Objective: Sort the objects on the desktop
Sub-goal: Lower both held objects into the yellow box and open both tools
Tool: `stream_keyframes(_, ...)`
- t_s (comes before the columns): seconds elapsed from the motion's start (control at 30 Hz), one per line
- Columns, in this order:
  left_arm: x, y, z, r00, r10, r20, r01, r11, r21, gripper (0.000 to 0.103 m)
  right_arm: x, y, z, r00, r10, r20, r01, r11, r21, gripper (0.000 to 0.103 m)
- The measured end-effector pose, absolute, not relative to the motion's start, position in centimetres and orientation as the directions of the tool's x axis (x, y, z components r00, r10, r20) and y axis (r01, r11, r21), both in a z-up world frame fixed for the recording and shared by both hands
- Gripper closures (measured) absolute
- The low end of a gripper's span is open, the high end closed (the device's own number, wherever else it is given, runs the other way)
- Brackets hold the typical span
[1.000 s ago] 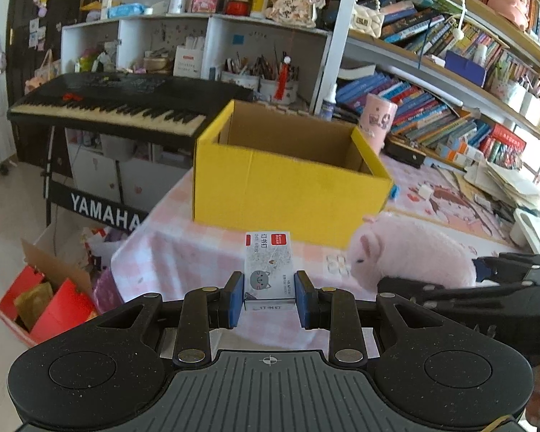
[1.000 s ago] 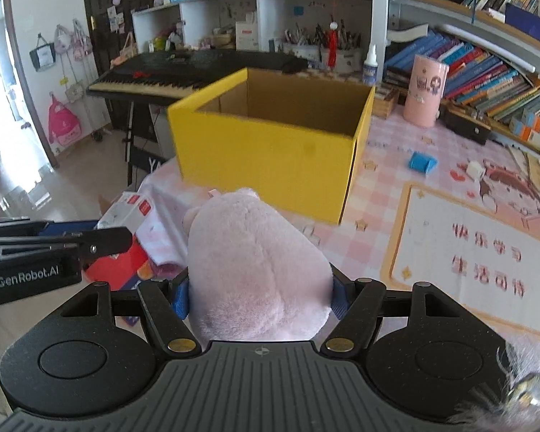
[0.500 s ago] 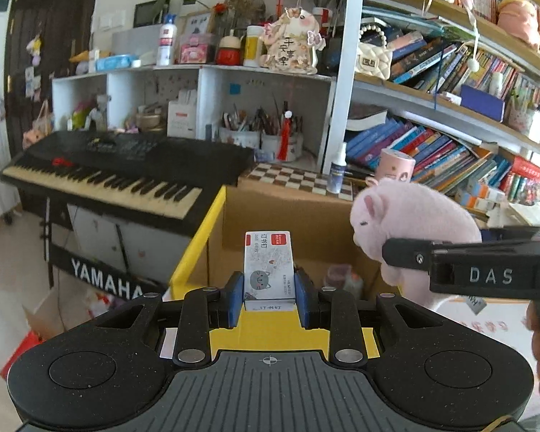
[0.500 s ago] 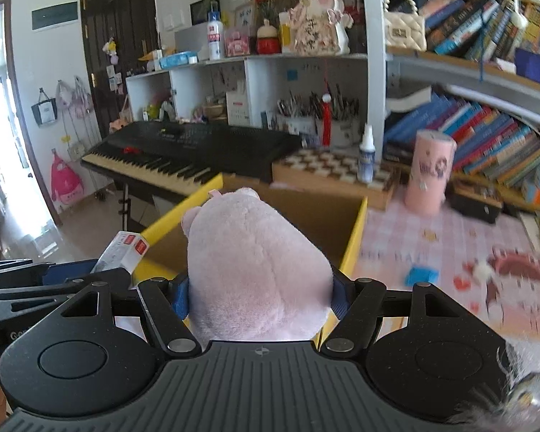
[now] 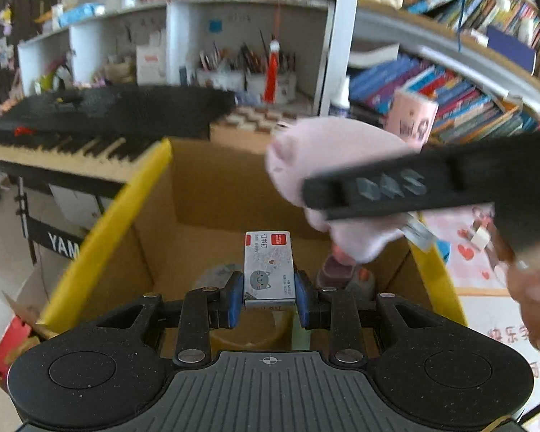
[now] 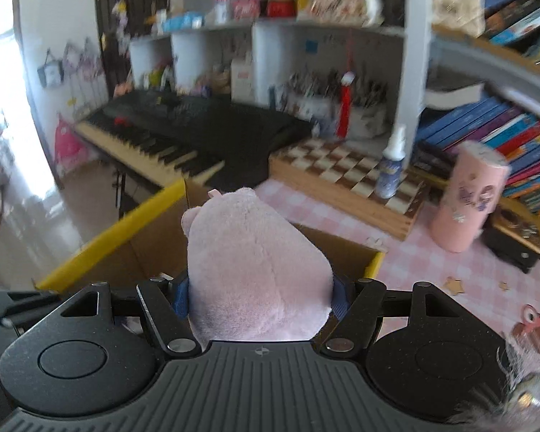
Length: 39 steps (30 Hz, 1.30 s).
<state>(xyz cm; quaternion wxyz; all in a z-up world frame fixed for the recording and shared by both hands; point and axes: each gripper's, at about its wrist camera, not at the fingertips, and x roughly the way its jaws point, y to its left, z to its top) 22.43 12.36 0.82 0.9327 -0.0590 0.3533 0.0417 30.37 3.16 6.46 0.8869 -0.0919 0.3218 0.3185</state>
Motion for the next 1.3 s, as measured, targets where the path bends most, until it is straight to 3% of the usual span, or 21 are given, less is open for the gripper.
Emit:
stream_keyframes(0.2,24.3,11.4,-0.9,0.694,0.024,-0.719,-0.106,0.992,-0.069,0.074,35.2,5.6,3.8,0.452,0.504,-0.736,-0.655,0.748,0.11,0.035)
stream_keyframes(0.63,25.0,10.3,-0.9,0.694,0.046,-0.719,-0.102,0.994,-0.035,0.068,37.6,8.1,1.5,0.416,0.406,-0.813,-0.705,0.709,-0.006,0.031)
stream_keyframes(0.7,24.1,10.3,-0.4,0.732,0.082,-0.677,-0.124,0.992,-0.014,0.056,37.4,8.0,1.6,0.421,0.42,-0.804,-0.707,0.707,-0.001,0.025)
stream_keyframes(0.77,23.1,10.3,0.3,0.756,0.101,-0.647,-0.136,0.991,-0.004,0.053,37.0,7.6,2.0,0.455,0.425,-0.782,-0.695,0.719,-0.014,0.021)
stream_keyframes(1.0,19.9,10.2,2.2,0.79,0.103,-0.604,-0.132,0.991,-0.003,0.048,34.6,5.0,4.9,0.528,0.469,-0.707,-0.672,0.741,-0.01,0.021)
stream_keyframes(1.3,16.2,11.8,4.3,0.832,0.143,-0.536,-0.189,0.982,-0.031,0.043,28.7,0.5,8.6,0.679,0.496,-0.542,-0.598,0.801,-0.016,0.021)
